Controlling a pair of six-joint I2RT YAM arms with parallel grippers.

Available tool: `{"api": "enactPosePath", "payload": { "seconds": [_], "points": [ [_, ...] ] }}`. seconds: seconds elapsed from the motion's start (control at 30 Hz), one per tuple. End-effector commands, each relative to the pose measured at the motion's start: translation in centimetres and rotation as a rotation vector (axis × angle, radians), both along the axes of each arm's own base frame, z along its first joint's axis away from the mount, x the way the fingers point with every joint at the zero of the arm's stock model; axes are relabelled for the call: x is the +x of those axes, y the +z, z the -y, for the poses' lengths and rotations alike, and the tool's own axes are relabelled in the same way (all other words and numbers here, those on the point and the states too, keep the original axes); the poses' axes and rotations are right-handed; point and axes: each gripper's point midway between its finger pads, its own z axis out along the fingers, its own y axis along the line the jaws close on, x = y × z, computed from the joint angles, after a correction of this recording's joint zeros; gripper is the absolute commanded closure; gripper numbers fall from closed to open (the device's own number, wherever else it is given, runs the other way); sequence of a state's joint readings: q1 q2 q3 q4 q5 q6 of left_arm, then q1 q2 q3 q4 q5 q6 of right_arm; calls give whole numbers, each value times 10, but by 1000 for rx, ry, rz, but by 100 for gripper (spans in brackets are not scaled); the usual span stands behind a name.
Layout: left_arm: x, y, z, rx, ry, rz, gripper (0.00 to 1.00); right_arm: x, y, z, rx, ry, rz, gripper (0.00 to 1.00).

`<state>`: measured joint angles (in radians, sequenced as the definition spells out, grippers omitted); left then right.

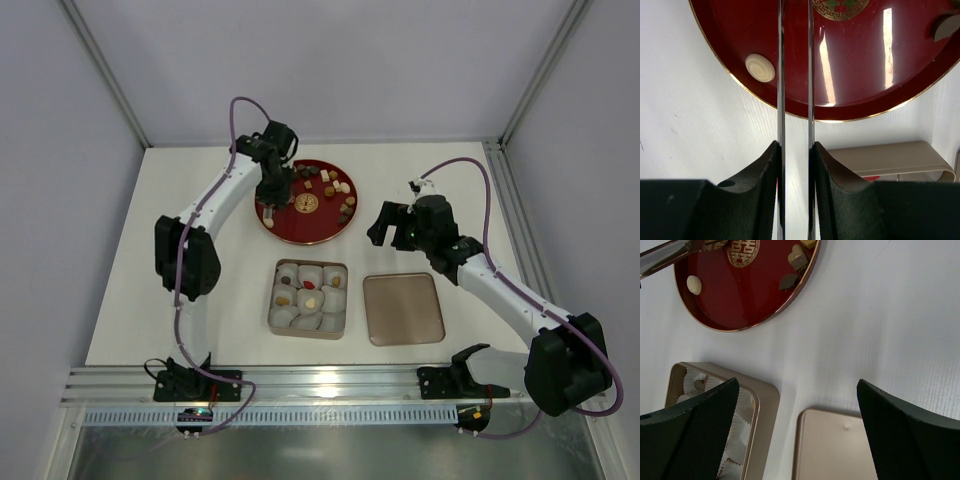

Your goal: Pack the chocolate

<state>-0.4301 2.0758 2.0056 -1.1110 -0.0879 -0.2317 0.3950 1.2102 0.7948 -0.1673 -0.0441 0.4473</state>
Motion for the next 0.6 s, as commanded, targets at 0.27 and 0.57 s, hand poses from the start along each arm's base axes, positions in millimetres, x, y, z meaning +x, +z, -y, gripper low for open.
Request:
{"api": "enactPosePath", "payload": {
  "seconds": [0.27, 0.57],
  "points": [
    [-29, 40, -3, -42, 1, 47, 70, 5, 17, 0, 15, -2, 50, 0],
    [-55, 67, 0, -105, -6, 93, 72, 6, 13, -1, 15, -2, 43, 0]
  ]
}}
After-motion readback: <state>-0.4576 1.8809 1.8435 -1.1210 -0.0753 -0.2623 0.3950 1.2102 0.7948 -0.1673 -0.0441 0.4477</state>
